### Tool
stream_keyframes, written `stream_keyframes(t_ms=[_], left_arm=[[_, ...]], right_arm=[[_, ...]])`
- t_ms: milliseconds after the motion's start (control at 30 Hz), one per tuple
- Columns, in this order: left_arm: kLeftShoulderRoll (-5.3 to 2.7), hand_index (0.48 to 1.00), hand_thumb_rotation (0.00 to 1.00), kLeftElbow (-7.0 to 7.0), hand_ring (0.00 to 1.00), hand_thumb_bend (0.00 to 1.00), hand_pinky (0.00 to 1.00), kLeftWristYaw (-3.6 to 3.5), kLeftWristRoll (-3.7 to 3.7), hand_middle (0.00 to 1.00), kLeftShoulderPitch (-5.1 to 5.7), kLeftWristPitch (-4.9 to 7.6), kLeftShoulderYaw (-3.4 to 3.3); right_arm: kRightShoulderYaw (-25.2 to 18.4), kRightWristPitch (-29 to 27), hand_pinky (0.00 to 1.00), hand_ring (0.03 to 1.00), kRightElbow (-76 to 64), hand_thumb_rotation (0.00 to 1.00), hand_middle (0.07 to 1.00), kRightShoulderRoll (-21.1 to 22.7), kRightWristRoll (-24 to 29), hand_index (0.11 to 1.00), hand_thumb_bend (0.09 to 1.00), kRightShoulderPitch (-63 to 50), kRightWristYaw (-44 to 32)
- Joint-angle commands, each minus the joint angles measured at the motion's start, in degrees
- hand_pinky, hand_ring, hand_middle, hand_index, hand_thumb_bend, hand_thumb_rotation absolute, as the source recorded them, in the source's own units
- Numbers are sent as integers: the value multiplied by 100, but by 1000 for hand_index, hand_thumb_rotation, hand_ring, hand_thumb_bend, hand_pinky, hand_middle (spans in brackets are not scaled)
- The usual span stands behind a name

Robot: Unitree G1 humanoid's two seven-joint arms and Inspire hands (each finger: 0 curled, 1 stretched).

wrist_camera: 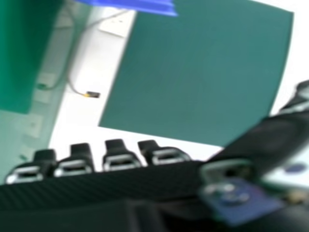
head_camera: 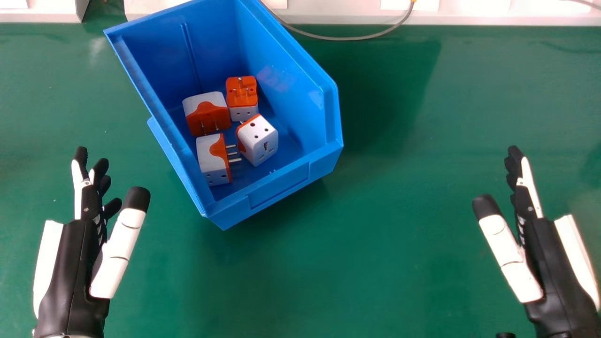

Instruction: Pick all objects and put in blue box

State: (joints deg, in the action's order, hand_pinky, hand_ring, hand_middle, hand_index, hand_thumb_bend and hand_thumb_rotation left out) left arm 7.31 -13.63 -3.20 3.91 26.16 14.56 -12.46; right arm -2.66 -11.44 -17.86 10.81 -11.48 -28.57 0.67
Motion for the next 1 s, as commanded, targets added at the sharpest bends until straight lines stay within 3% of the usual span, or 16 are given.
stream_keyframes(t_ms=[0,300,667,800,900,967], left_arm=[[24,950,880,-22,976,726,899,61,-31,988,-10,85,-63],[34,945,869,-35,971,756,889,114,6,983,11,44,-87],[77,934,850,133,960,745,868,111,-36,973,-7,122,-155],[75,926,840,237,955,739,857,109,-69,964,-91,94,-180],[53,921,832,201,950,735,849,133,-62,958,-170,-26,-175],[51,912,822,251,943,746,836,152,-47,951,-233,-48,-175]], right_arm=[[-132,64,1000,1000,-308,1000,1000,88,18,1000,437,-43,-85],[-237,217,997,1000,-310,1000,1000,179,13,1000,455,111,-274],[-331,121,1000,1000,-112,1000,1000,-4,231,1000,397,216,-181],[-307,113,1000,1000,-134,1000,1000,-61,183,1000,398,228,-134],[-303,87,1000,1000,-121,1000,1000,-78,162,1000,393,263,-121],[-319,76,1000,1000,-142,1000,1000,-80,160,1000,372,270,-123]])
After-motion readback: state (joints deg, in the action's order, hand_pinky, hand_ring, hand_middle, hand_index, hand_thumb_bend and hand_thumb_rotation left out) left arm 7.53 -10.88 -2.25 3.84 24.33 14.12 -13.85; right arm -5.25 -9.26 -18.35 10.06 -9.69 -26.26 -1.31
